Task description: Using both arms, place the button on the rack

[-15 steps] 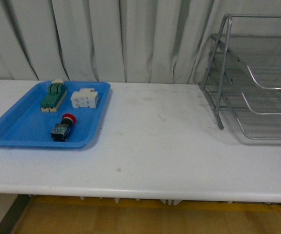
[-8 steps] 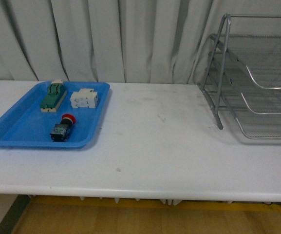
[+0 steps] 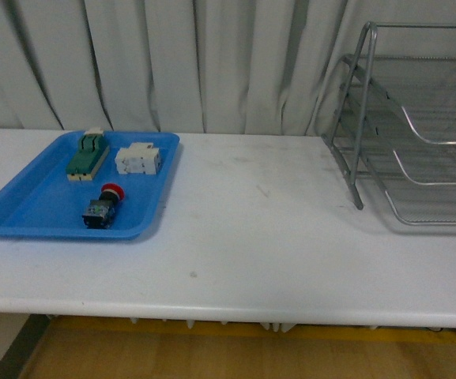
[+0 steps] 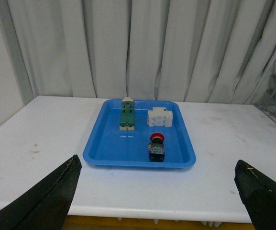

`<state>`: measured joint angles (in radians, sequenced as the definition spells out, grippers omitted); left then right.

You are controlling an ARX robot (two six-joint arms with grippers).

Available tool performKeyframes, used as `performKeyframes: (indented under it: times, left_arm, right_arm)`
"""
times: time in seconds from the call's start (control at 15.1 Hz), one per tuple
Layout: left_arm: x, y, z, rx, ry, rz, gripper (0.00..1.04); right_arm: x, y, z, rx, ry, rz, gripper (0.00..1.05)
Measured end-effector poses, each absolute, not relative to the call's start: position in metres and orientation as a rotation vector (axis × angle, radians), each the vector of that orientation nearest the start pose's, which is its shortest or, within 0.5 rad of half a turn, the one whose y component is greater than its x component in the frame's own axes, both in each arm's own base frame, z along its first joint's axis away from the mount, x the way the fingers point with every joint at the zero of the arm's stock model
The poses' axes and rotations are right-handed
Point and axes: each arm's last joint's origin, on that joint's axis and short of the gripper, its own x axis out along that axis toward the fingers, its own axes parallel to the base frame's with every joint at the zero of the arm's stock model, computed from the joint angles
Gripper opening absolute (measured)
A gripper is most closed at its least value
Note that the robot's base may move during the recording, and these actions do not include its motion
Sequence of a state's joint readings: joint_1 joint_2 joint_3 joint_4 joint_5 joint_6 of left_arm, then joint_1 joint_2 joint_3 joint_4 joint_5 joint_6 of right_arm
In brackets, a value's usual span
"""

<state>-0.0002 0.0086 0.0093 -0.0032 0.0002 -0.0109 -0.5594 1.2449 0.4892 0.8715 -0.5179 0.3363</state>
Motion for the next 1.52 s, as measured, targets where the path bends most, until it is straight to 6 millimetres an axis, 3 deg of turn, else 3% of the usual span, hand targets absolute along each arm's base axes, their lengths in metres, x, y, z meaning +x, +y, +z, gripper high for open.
performKeyframes:
  times: [0.26, 0.53, 0.66, 0.99, 1.19, 1.52]
  left_arm:
    - [0.098, 0.0, 0.166, -0.01, 0.002, 0.0, 0.98]
    - [0.098, 0.0, 0.166, -0.01, 0.002, 0.0, 0.98]
    - [0.098, 0.0, 0.166, -0.01, 0.002, 0.0, 0.98]
    - [0.098, 0.0, 0.166, -0.011, 0.002, 0.0, 0.98]
    - [0.098, 0.0, 0.166, -0.01, 0.002, 0.0, 0.98]
    - [0.098, 0.0, 0.166, -0.01, 0.002, 0.0, 0.98]
  right_arm:
    - [0.273, -0.174, 0.201, 0.564, -0.006, -0.118, 0.98]
    - [0.301, -0.194, 0.126, 1.016, 0.107, -0.17, 0.98]
    - [0.312, -0.191, 0.109, 1.133, 0.1, -0.161, 0.98]
    - [0.347, -0.167, 0.089, 1.245, 0.159, -0.074, 0.98]
    - [0.359, -0.148, 0.075, 1.276, 0.194, -0.003, 0.98]
    - [0.365, -0.135, 0.064, 1.287, 0.243, 0.018, 0.98]
